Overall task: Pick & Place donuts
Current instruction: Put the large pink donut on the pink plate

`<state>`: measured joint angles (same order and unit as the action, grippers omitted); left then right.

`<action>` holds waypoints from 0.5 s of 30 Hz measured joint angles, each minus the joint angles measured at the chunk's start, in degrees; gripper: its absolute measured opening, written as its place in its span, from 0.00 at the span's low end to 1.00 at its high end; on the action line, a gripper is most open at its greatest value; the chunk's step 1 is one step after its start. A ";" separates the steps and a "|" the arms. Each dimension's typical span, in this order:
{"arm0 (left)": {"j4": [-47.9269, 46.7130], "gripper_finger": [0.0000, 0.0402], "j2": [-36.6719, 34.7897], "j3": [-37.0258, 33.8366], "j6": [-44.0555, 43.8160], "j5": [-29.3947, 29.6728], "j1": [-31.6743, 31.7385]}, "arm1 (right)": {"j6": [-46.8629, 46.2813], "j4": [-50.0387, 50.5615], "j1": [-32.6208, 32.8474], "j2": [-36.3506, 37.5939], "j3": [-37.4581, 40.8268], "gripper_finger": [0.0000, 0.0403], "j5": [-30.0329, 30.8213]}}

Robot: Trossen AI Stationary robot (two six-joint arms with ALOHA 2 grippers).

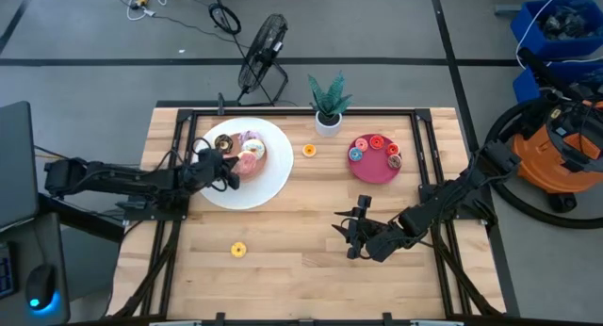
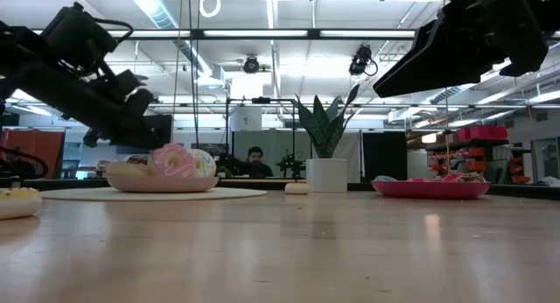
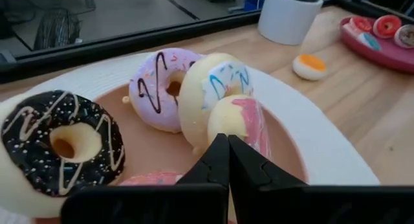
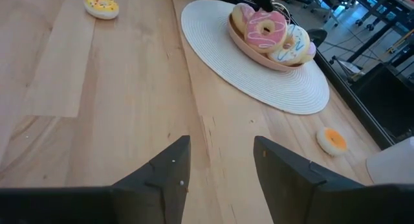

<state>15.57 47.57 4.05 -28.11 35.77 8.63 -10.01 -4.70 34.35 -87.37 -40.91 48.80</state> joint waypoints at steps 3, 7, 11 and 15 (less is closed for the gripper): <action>-0.35 0.03 0.00 0.00 1.34 -0.03 0.21 | 0.01 -0.01 0.00 0.00 0.00 0.44 0.00; -0.43 0.15 0.00 0.02 4.87 -1.97 0.21 | 0.01 -0.01 0.00 0.00 0.00 0.44 0.00; -1.65 0.35 -0.24 0.64 9.10 -2.29 0.21 | 0.00 -0.04 -0.01 0.00 0.00 0.44 0.00; -12.32 0.51 -0.44 6.27 13.49 -0.21 0.21 | 0.01 -0.02 -0.02 0.00 0.00 0.44 0.00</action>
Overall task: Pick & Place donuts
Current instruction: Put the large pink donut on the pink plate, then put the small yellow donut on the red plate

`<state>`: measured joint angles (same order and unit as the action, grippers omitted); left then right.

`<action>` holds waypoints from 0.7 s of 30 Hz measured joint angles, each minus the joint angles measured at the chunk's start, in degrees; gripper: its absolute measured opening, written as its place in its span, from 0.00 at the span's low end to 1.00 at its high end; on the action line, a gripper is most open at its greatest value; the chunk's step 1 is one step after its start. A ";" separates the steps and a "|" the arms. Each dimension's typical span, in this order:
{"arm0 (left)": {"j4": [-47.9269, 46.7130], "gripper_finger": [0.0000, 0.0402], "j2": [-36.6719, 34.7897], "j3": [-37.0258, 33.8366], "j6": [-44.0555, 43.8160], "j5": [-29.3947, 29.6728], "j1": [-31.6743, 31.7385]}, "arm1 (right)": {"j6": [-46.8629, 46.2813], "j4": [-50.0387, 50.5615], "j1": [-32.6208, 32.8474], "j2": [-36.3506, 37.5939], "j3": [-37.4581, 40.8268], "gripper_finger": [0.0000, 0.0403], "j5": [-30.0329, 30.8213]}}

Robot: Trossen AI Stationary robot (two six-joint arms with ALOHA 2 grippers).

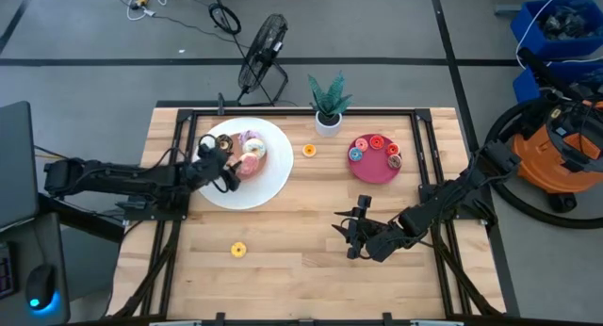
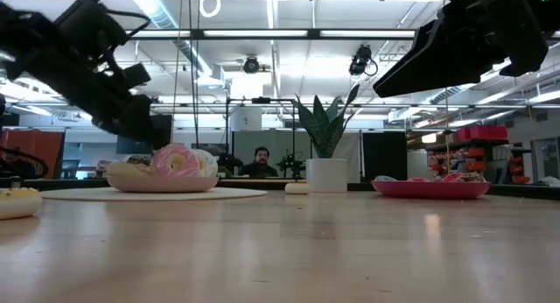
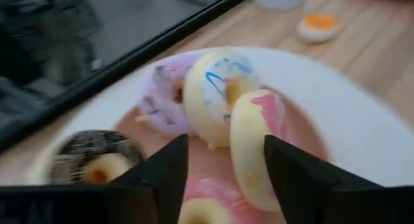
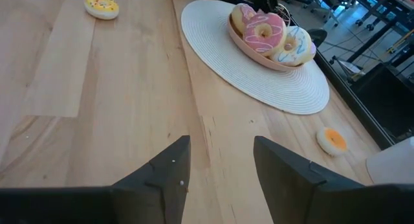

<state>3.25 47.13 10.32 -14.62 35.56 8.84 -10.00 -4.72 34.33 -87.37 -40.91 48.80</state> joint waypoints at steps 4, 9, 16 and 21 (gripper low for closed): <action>-16.84 0.56 0.02 8.01 -0.04 5.50 0.00 | -0.02 -0.01 0.02 0.00 0.00 0.44 0.00; -30.55 0.53 0.00 15.88 -1.60 7.66 -0.99 | -0.68 0.01 0.02 0.00 0.00 0.44 -0.21; -33.40 0.41 0.15 18.58 1.82 4.84 -15.24 | -2.72 1.45 0.04 0.02 0.00 0.44 -0.63; -33.59 0.30 2.50 18.58 -4.23 -2.85 -31.25 | -4.22 2.30 0.04 0.02 -0.02 0.44 -0.59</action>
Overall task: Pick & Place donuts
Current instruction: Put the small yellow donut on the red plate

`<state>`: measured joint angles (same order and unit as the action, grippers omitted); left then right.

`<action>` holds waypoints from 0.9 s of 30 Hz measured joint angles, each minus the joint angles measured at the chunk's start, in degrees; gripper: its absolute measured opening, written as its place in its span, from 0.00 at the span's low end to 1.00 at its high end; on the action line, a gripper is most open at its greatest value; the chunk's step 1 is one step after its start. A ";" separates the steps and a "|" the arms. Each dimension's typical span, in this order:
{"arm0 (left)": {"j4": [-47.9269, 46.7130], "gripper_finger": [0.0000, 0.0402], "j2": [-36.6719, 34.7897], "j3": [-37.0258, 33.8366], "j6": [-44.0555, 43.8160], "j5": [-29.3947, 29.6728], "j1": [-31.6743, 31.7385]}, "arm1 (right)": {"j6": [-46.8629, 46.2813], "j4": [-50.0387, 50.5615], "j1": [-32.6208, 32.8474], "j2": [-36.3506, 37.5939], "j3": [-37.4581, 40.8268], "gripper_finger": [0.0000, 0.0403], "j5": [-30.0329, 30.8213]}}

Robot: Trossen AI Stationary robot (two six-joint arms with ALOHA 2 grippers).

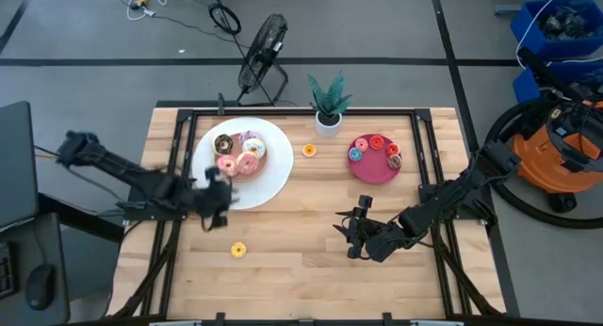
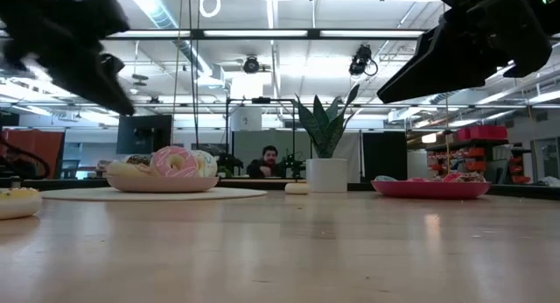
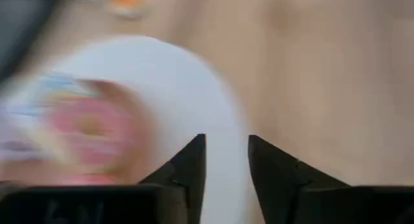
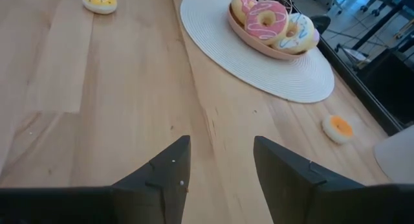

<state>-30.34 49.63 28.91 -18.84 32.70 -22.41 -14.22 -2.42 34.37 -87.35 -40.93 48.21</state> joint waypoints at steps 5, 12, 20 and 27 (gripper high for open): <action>-0.01 0.21 6.85 0.00 -14.26 -8.51 -11.94 | -0.31 -0.47 0.00 0.00 0.00 0.44 0.01; 1.66 0.19 17.89 -0.52 -38.65 -9.16 -17.76 | -0.07 -1.35 0.00 0.00 0.00 0.44 0.20; 8.57 0.50 21.74 -0.57 -37.21 -10.46 -17.64 | 1.21 -1.44 0.00 0.00 0.00 0.44 0.22; 14.32 0.65 22.33 -0.56 -29.54 -11.52 -19.37 | 1.21 -1.44 0.02 0.00 0.00 0.44 0.20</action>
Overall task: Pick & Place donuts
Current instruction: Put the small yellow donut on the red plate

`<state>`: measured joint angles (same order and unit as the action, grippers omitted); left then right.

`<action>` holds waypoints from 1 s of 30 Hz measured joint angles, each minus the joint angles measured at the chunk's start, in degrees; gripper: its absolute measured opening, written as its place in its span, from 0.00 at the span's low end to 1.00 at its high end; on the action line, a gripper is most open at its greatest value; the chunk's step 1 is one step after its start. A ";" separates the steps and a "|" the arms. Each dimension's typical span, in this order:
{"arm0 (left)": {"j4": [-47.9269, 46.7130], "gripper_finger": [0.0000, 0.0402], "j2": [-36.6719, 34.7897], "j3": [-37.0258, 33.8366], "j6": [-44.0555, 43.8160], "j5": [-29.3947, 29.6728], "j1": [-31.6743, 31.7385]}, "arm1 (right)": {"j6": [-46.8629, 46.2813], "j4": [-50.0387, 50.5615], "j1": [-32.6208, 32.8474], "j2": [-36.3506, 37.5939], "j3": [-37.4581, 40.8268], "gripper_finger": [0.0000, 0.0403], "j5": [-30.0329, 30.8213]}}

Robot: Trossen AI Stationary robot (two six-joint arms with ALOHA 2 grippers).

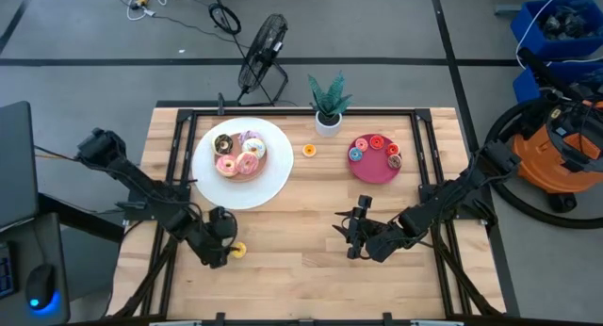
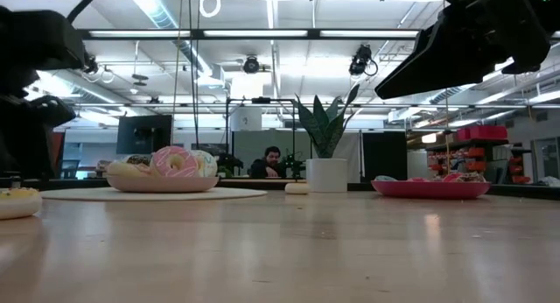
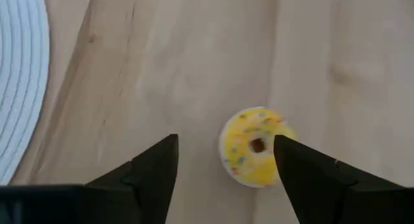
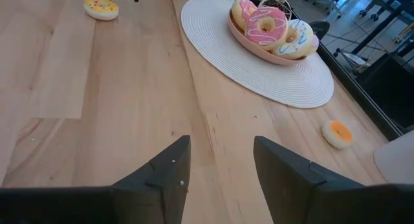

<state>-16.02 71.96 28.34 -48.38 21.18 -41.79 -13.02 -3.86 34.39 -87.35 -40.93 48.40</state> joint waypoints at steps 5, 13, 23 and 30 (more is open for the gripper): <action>1.21 0.57 5.04 -0.01 -0.02 0.16 0.09 | 0.00 0.00 -0.02 0.00 0.00 0.44 0.00; 2.59 0.42 9.62 0.89 1.70 0.29 0.05 | 0.10 -0.20 -0.01 0.00 0.00 0.44 0.00; 2.14 0.03 9.87 6.97 14.82 3.27 0.99 | 4.08 -3.87 -0.04 -0.76 0.00 0.44 -6.99; 16.05 0.02 12.14 8.35 28.42 24.33 4.19 | 9.32 -15.01 -0.69 -6.42 0.00 0.44 -9.18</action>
<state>0.03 84.11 36.69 -19.96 45.52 -37.60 -3.70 -18.87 33.70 -93.77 -40.93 39.23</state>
